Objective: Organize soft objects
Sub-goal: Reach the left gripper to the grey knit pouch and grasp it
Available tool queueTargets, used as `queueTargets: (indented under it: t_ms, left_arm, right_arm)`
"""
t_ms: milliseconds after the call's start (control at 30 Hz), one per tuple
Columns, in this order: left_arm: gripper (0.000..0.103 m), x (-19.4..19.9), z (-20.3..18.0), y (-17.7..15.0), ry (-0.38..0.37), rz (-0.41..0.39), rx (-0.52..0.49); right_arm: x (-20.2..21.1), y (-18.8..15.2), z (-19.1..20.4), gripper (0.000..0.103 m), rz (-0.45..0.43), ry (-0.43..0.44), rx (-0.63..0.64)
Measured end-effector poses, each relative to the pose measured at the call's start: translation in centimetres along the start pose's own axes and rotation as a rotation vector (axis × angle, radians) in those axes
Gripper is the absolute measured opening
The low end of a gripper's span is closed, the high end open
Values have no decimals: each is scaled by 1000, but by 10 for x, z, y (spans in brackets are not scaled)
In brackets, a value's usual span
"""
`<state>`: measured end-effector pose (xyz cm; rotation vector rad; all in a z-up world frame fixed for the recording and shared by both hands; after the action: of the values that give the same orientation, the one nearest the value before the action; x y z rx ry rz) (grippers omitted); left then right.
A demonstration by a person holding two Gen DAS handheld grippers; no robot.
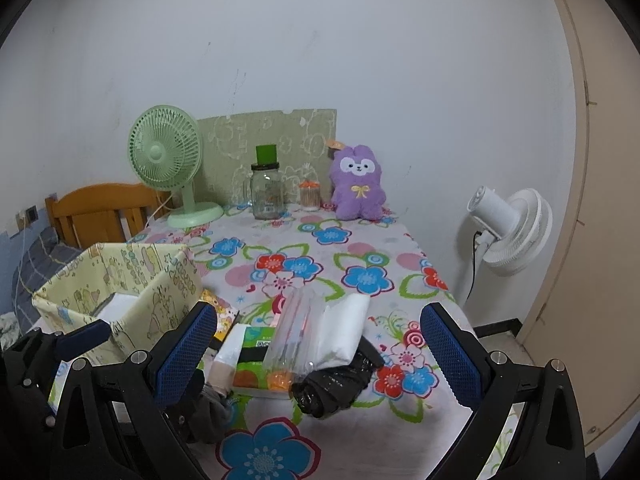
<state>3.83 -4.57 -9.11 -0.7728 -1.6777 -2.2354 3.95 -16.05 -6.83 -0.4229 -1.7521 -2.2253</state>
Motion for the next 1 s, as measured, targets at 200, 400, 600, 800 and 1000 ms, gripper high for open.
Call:
queueTargets:
  t_ms: [200, 400, 600, 800, 1000]
  left_arm:
    - [96, -6, -7, -9, -26, 29, -4]
    - [94, -21, -9, -23, -52, 79, 17]
    - [84, -32, -20, -36, -64, 123, -21]
    - [64, -39, -19, -44, -80, 167, -4]
    - [49, -44, -24, -42, -96, 178, -19]
  right_arm:
    - [-10, -13, -3, 102, 20, -4, 5]
    - [-16, -27, -5, 102, 49, -4, 12]
    - [-25, -37, -8, 102, 82, -15, 6]
    - [-33, -41, -11, 100, 101, -22, 4]
    - [-35, -43, -9, 96, 113, -14, 10]
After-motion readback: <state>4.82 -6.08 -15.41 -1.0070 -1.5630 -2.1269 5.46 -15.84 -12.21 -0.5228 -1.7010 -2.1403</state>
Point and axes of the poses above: each gripper's, at about its wrist camera, not at the fingertips, and x roughly against the way its jaws point, z to its left, y to its top, the point moved 5 cm from there along -x, roughly the way its jaws point, and after that the axes turned 12 degrees about -x, right-handed, at the moved point
